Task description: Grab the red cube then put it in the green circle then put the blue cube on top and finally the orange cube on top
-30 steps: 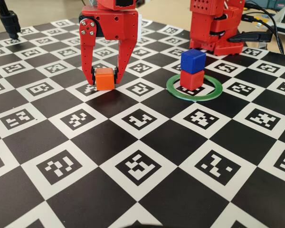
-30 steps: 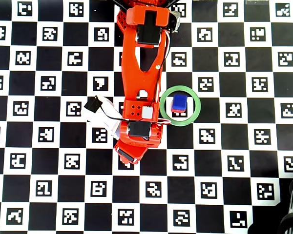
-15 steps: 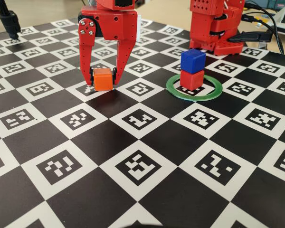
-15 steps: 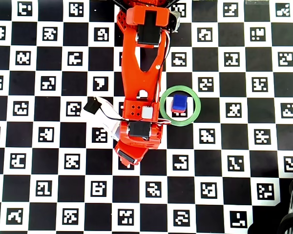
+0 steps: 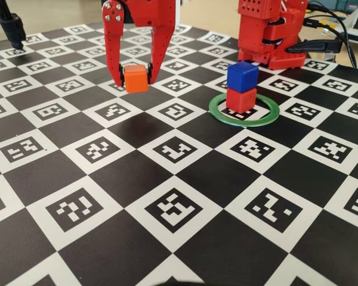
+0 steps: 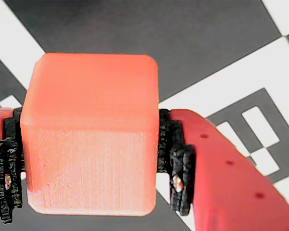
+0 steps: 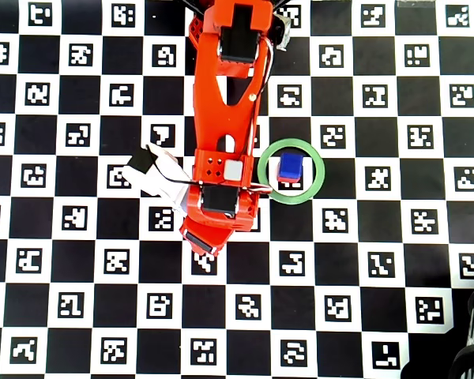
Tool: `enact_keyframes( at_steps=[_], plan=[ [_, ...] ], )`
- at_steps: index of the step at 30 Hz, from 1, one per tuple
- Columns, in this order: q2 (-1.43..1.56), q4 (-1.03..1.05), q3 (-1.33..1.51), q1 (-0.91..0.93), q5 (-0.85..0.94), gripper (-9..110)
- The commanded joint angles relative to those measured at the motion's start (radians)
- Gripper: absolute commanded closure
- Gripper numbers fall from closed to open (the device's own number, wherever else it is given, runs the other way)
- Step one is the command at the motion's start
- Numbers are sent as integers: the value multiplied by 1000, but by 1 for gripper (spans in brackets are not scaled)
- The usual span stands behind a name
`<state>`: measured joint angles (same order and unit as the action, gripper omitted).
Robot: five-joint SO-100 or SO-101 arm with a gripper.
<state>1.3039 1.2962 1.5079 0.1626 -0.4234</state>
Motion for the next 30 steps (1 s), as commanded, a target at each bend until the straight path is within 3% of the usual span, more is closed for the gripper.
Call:
enact_keyframes(
  at_steps=[1,16,30],
  plan=[
    [156,61,-74,12,15,97],
    [394,322,-81,-15,98,97],
    [558,425,-44,-202,109,97]
  ],
)
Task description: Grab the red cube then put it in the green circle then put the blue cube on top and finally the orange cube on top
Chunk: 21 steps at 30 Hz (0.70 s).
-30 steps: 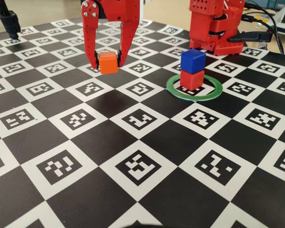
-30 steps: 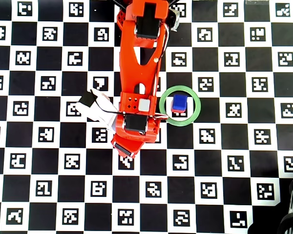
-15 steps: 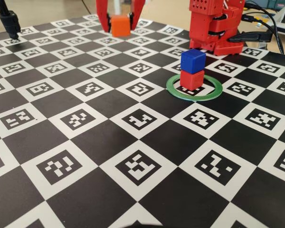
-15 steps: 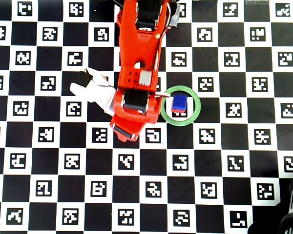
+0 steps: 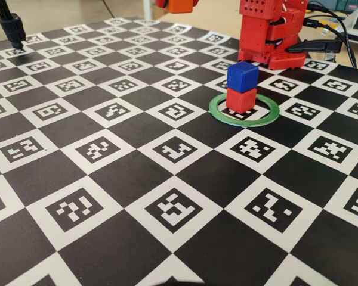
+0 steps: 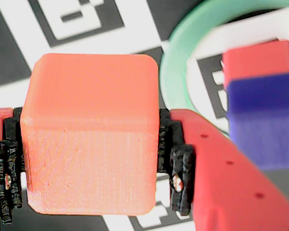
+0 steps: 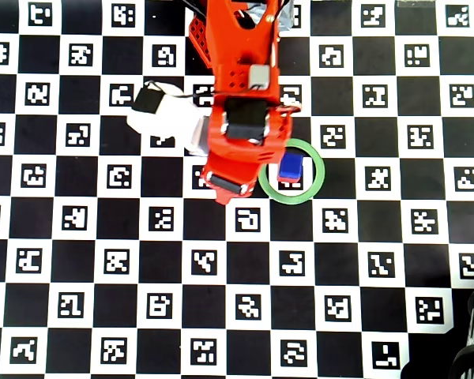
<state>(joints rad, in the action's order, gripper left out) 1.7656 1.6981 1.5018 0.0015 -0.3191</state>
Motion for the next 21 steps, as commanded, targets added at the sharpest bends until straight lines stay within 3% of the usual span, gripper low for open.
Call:
enact_keyframes(
  at_steps=[1,21],
  plan=[
    [101,31,-38,-55,3,98],
    [133,28,28,-305,-21,97]
  ],
)
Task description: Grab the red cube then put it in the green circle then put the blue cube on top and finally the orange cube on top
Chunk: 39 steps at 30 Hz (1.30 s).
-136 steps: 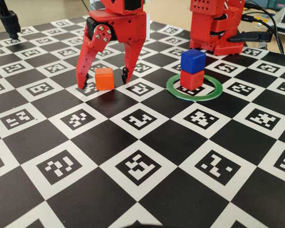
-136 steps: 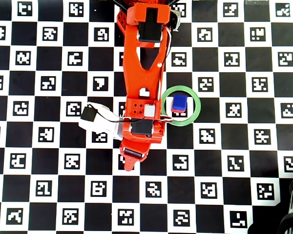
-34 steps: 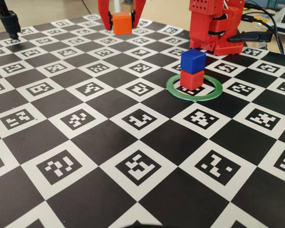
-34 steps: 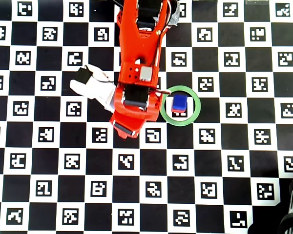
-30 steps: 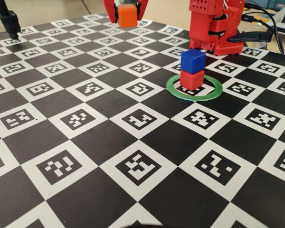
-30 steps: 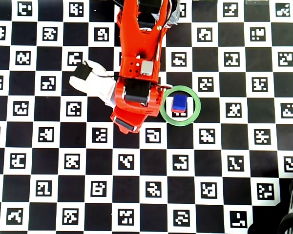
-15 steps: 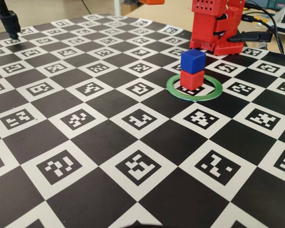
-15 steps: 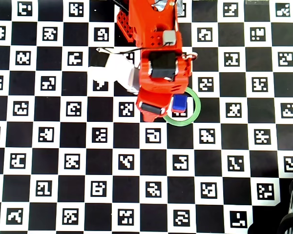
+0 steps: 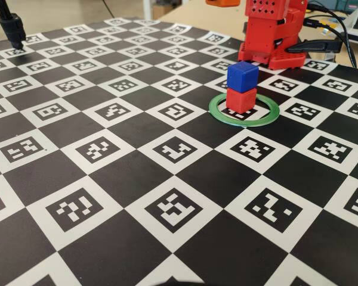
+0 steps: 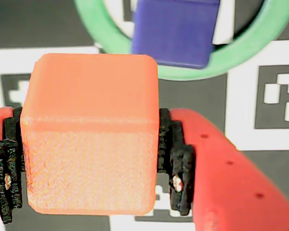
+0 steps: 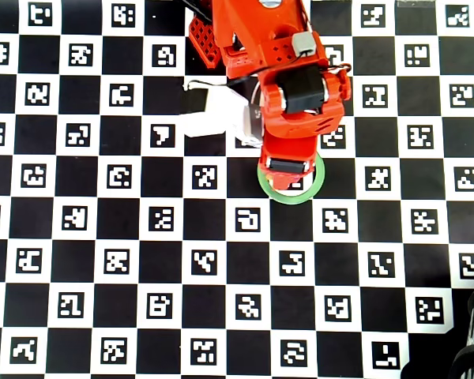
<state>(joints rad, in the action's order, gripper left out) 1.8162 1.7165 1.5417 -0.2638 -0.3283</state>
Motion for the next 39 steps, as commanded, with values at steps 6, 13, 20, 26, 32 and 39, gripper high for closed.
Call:
enact_keyframes(
  at_steps=[6,13,20,26,32,39],
  plan=[
    [83,-8,8,-104,-25,97],
    [83,-86,48,-100,-35,98],
    [48,-166,107,-95,-32,98],
    [31,-213,158,-72,-23,98],
    [32,-236,206,-64,-25,98],
    [41,-261,265,-58,-23,98]
  ],
)
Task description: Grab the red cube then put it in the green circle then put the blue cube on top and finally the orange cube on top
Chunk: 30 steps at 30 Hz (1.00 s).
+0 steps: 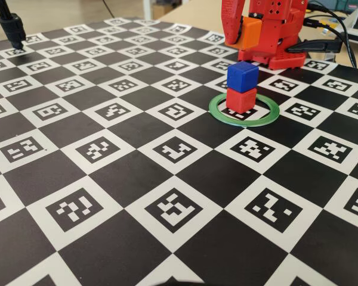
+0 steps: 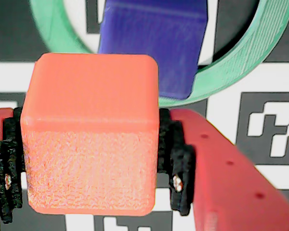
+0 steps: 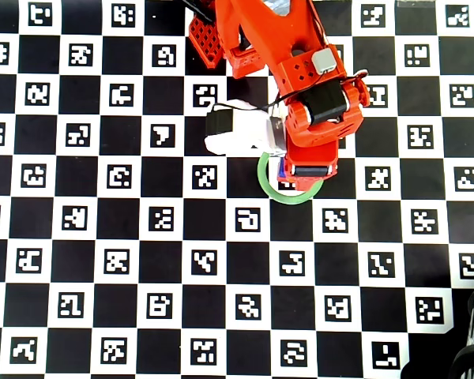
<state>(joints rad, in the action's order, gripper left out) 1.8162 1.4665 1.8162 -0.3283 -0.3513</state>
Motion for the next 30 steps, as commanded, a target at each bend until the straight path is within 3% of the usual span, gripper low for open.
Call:
enact_keyframes(
  at_steps=[1,30],
  plan=[
    [44,-12,0,5,-2,98],
    [164,-8,92,-21,0,98]
  ],
)
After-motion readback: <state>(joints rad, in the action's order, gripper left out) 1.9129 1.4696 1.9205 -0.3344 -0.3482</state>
